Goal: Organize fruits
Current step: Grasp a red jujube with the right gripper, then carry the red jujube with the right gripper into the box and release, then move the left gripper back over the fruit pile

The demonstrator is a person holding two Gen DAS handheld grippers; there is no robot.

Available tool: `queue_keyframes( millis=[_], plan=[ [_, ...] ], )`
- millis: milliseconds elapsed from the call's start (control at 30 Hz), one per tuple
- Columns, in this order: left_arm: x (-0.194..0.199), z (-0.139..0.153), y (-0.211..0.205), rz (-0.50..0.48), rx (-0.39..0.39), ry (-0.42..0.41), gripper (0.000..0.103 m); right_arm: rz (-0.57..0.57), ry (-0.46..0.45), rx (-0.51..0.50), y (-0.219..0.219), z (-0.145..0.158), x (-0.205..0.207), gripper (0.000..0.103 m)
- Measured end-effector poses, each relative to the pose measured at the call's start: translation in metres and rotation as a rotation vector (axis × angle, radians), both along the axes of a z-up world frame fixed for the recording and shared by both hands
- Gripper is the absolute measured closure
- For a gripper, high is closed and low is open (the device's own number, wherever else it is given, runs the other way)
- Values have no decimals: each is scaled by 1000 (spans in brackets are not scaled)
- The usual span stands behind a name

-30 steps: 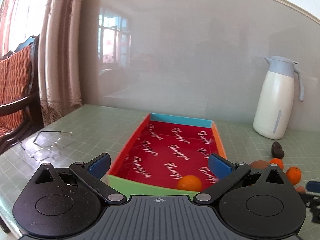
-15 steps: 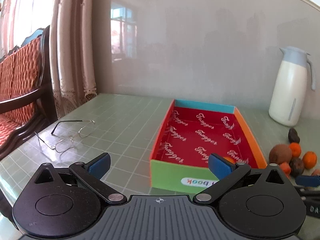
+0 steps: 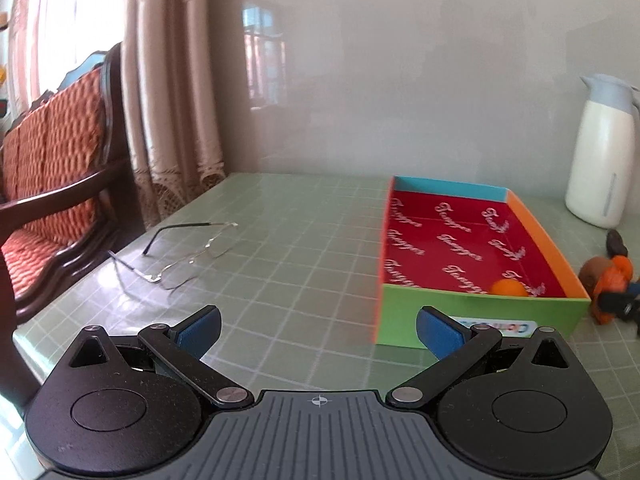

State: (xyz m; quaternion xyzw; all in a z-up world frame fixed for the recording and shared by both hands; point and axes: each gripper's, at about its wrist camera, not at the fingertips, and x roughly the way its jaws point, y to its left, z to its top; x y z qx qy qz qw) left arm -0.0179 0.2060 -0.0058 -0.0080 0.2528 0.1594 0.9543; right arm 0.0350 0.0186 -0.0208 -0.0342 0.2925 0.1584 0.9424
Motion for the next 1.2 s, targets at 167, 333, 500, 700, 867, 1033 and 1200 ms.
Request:
queue_keyframes(
  millis=[167,333,500,700,867,1033,1200],
  plan=[
    [-4,-2,12,21,-9,-3,0,37,-36,29,16,13,5,76],
    [-5,-5,25,49,-54,-1,0,95,-91,11,36,19,2,76],
    [-3,-7,24,49,-76,0,0,158,-90,-36,57,16,5,73],
    [3,-8,13,38,-69,5,0,95,-148,23,28,26,-2,72],
    [9,-7,0,28,-74,5,0,-72,-115,101,-31,26,7,71],
    [14,-4,-17,-4,-74,-5,0,-175,-121,121,-73,31,8,69],
    [20,-2,-38,-55,-70,-14,0,-251,-129,110,-110,33,3,68]
  ],
)
